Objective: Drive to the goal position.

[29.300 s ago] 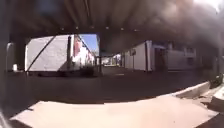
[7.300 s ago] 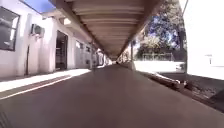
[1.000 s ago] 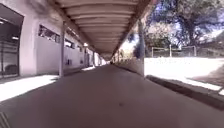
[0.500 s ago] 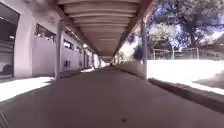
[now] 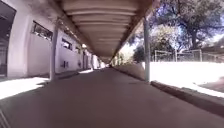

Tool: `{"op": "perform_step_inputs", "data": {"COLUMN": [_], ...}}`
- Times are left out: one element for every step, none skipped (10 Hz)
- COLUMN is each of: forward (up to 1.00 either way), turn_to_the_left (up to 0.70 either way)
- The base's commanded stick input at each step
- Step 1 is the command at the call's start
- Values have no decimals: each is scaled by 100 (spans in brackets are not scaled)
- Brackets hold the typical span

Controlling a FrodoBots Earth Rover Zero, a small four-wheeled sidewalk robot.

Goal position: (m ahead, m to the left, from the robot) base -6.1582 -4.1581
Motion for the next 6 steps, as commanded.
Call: {"op": "perform_step_inputs", "data": {"forward": [50, 50, 50, 50, 50, 50], "turn_to_the_left": [0, 0, 0, 0, 0, 0]}}
